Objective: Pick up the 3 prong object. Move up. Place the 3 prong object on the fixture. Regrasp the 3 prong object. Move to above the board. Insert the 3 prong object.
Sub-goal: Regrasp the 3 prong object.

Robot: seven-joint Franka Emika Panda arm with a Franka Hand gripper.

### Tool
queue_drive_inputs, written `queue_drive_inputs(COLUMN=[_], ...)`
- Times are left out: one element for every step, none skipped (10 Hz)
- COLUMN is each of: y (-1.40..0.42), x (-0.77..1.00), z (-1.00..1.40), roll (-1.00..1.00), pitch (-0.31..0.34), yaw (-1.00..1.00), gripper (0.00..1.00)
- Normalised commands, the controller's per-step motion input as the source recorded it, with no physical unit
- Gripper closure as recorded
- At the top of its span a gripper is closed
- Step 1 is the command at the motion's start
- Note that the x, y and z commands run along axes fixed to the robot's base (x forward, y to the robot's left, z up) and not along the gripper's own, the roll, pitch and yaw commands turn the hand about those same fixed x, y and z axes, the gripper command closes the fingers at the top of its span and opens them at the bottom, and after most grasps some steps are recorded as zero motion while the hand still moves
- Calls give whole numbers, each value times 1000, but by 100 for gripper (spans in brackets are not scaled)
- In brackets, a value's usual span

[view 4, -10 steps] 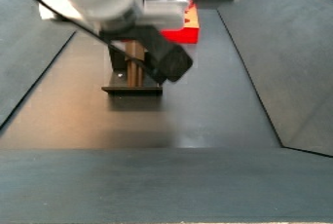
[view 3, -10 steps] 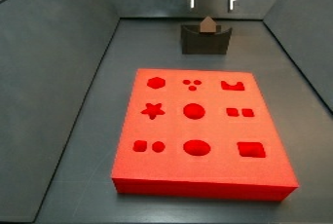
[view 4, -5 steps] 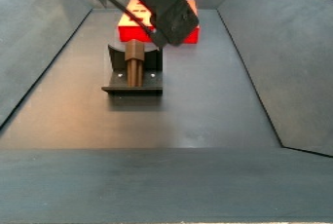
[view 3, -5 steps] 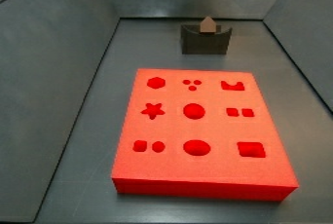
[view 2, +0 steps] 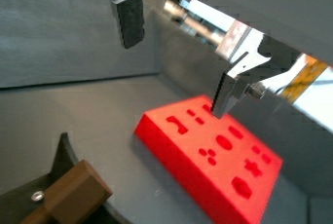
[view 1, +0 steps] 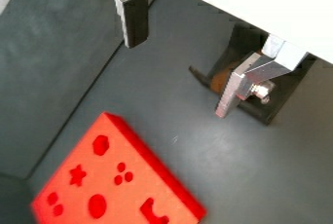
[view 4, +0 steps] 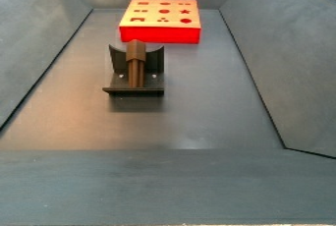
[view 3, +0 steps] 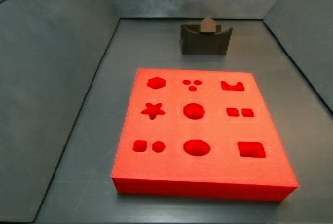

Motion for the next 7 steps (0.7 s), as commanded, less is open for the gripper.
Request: queue_drive_inputs(y=[-1,-5,-11,-20,-23,-23,-21], x=[-15,-8,-14,-30,-30,-30,-28], z=[16,-4,3,11,4,0,0], roll=[1000,1000,1000,1000,1000,1000,1000], pitch=[15,14,12,5,1,-5,-11], yaw=[37,38,38,39,39,40,41], gripper=[0,0,0,0,0,0,0])
